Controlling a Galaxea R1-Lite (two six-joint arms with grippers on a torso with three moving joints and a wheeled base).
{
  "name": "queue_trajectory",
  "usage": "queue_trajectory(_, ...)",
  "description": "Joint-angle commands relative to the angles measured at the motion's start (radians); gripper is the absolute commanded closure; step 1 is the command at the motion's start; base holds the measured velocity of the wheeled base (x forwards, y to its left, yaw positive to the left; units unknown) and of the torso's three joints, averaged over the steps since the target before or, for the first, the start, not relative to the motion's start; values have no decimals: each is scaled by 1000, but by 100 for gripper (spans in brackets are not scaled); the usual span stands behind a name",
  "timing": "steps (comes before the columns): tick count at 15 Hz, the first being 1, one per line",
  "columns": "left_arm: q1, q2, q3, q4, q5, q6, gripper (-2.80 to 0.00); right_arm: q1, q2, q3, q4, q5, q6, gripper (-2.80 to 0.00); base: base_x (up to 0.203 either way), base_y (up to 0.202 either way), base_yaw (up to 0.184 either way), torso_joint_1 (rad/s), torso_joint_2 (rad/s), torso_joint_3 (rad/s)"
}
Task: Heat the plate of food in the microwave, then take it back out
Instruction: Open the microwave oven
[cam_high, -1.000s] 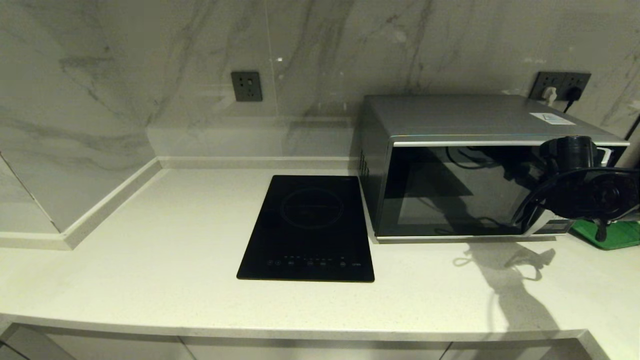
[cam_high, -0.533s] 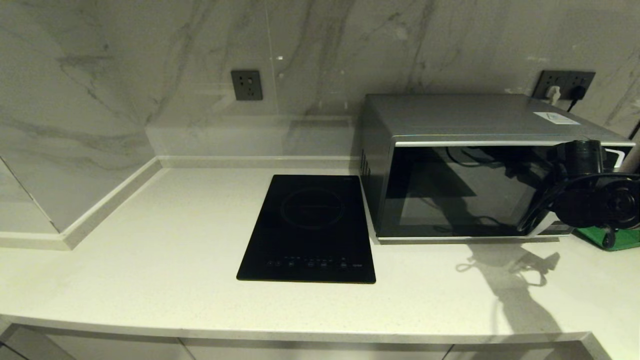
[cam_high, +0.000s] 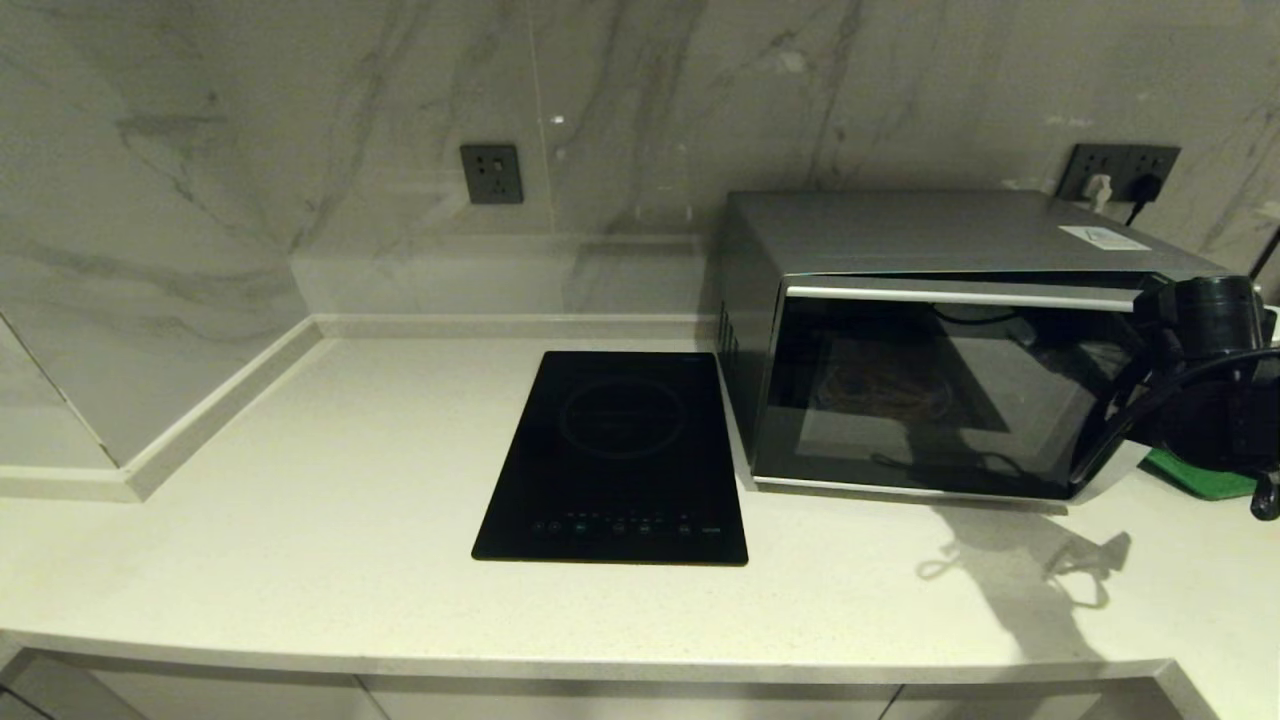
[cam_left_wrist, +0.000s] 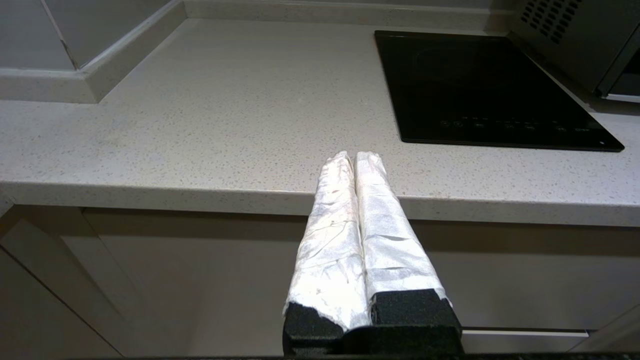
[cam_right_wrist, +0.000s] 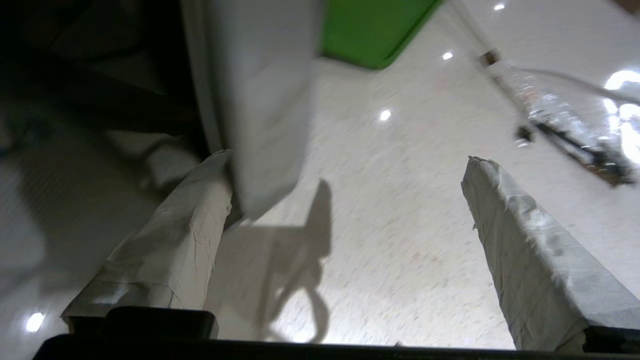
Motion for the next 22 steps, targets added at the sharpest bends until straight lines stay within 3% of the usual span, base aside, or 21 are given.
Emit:
queue_trajectory(1,0,0,0,0,0,-1,0,59,-58,40,14,58,-2,-280,0,0,0,0,0,0)
queue_trajectory(3,0,0,0,0,0,-1,0,113,-153,73,46,135,-15,-280,0,0,0,0,0,0)
queue_trajectory(4,0,0,0,0,0,-1,0,144,-219,85,86,191,-24,0,0,0,0,0,0,0)
queue_trajectory(7,0,0,0,0,0,-1,0,225,-419,39,372,406,-42,0,0,0,0,0,0,0)
queue_trajectory(9,0,0,0,0,0,-1,0,238,-443,-75,510,471,-45,0,0,0,0,0,0,0)
queue_trajectory(18,0,0,0,0,0,-1,0,142,-117,-551,571,450,-56,0,0,0,0,0,0,0)
queue_trajectory(22,0,0,0,0,0,-1,0,68,63,-796,570,384,-49,0,0,0,0,0,0,0)
